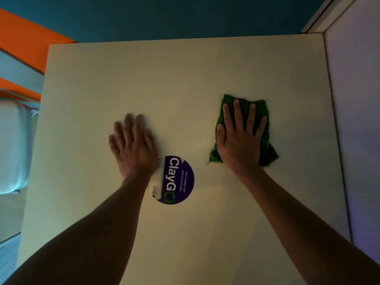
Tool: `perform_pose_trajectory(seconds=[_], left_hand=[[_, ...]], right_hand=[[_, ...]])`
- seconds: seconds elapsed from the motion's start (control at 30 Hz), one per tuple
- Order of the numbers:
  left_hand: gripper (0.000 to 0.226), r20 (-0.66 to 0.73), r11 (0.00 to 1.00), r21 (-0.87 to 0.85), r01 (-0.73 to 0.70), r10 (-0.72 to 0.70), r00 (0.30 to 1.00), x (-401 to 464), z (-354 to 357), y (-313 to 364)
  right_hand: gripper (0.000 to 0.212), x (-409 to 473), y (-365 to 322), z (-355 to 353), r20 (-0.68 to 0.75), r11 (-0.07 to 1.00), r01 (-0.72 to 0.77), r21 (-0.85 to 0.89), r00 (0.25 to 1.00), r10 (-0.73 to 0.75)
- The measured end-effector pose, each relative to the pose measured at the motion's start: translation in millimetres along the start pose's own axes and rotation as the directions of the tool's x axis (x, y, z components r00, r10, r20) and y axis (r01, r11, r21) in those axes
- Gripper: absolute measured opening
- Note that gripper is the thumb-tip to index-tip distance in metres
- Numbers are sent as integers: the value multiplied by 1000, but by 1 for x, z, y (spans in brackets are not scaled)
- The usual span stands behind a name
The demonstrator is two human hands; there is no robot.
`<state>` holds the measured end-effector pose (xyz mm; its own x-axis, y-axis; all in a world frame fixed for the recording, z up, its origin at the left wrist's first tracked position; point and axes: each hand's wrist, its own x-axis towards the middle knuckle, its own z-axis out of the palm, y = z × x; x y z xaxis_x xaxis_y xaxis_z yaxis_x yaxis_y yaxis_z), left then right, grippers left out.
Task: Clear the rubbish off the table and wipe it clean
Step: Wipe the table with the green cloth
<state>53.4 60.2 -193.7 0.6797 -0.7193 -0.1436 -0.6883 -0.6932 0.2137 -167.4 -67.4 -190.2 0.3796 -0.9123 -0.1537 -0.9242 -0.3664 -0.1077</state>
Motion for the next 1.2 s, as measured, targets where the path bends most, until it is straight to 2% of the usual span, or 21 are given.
perform_pose_trajectory(seconds=[0.23, 0.33, 0.47, 0.7, 1.0, 1.2], left_hand=[[55, -4, 1000, 0, 11, -11, 1000, 1, -2, 0], [56, -3, 1000, -2, 4, -4, 1000, 0, -2, -2], [55, -19, 1000, -15, -12, 12, 1000, 0, -1, -4], [54, -27, 1000, -27, -11, 10, 1000, 1, -1, -4], [54, -28, 1000, -15, 0, 0, 1000, 1, 0, -2], [54, -26, 1000, -10, -11, 10, 1000, 1, 1, -4]], right_hand=[[61, 69, -84, 1, 14, 988, 153, 27, 988, -153], [58, 58, -103, 4, 15, 959, 283, 13, 959, -283], [55, 14, -86, 10, 25, 894, 447, -22, 895, -446], [51, -11, -22, 5, -8, 946, 319, -56, 947, -320], [58, 43, -62, 5, 1, 993, 119, 4, 993, -119], [55, -6, -55, 9, -19, 971, 238, -12, 971, -238]])
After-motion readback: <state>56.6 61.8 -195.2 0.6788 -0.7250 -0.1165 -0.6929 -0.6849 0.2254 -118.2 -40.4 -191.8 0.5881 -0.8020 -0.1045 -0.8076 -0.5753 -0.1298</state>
